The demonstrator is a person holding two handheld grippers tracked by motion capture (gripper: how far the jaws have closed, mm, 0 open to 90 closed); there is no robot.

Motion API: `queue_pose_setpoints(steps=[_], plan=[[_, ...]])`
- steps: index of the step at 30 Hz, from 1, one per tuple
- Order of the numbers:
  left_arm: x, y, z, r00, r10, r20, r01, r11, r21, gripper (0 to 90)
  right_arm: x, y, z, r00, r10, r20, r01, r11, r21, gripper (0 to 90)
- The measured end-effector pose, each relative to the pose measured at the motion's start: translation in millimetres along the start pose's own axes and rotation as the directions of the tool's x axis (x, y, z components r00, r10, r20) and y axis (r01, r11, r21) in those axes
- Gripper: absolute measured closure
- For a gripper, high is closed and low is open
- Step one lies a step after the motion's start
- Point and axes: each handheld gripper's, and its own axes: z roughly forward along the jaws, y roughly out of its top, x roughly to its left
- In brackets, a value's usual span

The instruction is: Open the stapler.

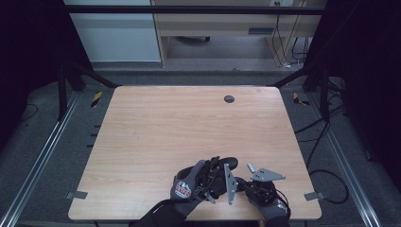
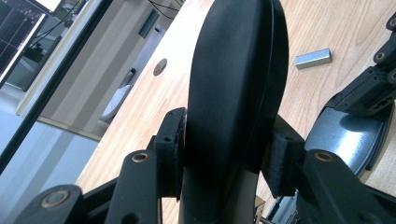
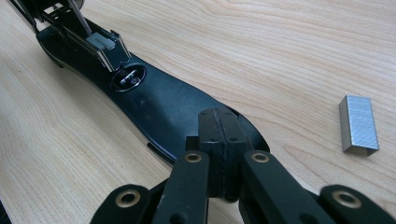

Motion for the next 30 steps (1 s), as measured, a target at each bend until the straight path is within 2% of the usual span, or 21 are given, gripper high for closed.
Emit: queue_pose_setpoints(steps=[7,8,15,21,24,30], plan=[[7.5,-2.2,-5.8,0.9997,-0.022,-0.003,0.022,0.9997,-0.006,56.3,0.4,0.3,-0.2,1.0,0.008,0.0,-0.008,1.0,0.003,90.0],[7.5,-2.8,-5.9,0.9991,-0.043,-0.004,0.043,0.9989,-0.018,56.3,0.4,0.4,-0.2,0.9999,0.011,0.001,-0.011,1.0,0.005,90.0],[14.8,-5.9,-12.3,0.9976,-0.069,-0.012,0.068,0.9973,-0.027,56.8,0.2,0.5,-0.1,1.0,0.008,0.003,-0.008,1.0,0.007,90.0],[20.3,-8.4,-16.6,0.9951,-0.097,-0.014,0.097,0.9946,-0.037,57.2,0.8,0.9,-0.4,0.9999,0.014,0.001,-0.014,1.0,0.009,90.0],[27.8,-12.1,-22.1,0.9914,-0.131,-0.013,0.13,0.9905,-0.046,57.5,0.7,1.0,-0.1,1.0,0.009,0.004,-0.009,1.0,0.009,90.0],[32.4,-15.0,-26.6,0.9881,-0.152,-0.019,0.151,0.987,-0.054,58.0,1.4,1.0,0.1,0.9999,0.005,0.011,-0.006,1.0,0.01,90.0]])
